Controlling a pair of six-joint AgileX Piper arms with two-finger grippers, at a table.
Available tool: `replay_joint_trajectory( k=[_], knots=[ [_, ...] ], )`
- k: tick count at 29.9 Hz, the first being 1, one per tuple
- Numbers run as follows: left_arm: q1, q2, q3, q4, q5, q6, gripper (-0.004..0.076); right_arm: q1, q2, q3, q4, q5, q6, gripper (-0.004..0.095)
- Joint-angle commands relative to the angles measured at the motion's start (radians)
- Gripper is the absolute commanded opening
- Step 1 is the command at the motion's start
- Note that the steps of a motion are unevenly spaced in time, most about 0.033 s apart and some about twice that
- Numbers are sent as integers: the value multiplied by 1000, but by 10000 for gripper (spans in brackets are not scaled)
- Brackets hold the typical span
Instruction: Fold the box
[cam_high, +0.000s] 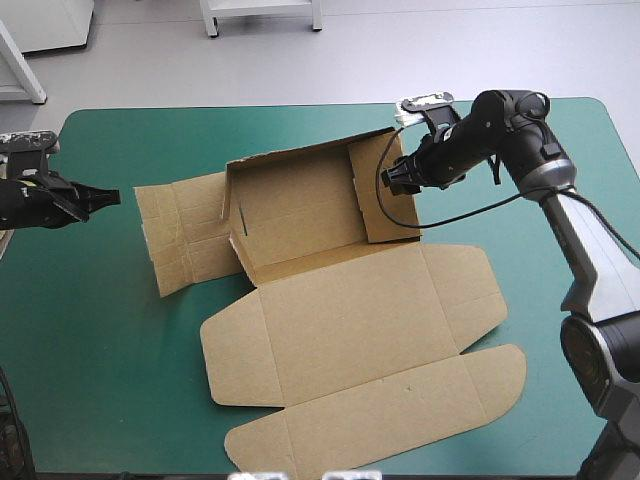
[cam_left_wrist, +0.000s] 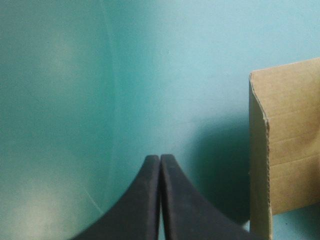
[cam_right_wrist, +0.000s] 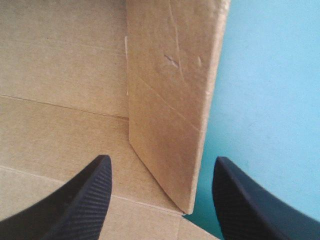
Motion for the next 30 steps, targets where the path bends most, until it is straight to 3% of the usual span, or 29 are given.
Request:
replay_joint_trajectory(
  k=[1, 17, 30],
  knots=[
    [3, -31, -26, -24, -44, 2, -9, -5, -54, -8, -6, -73, -1, 558],
    [3, -31, -26, -24, -46, 2, -9, -3, 2, 80, 48, -237, -33, 557],
    [3, -31, -26, -25, -44, 2, -9, -3, 70, 80, 48, -295, -47, 522]
  ],
)
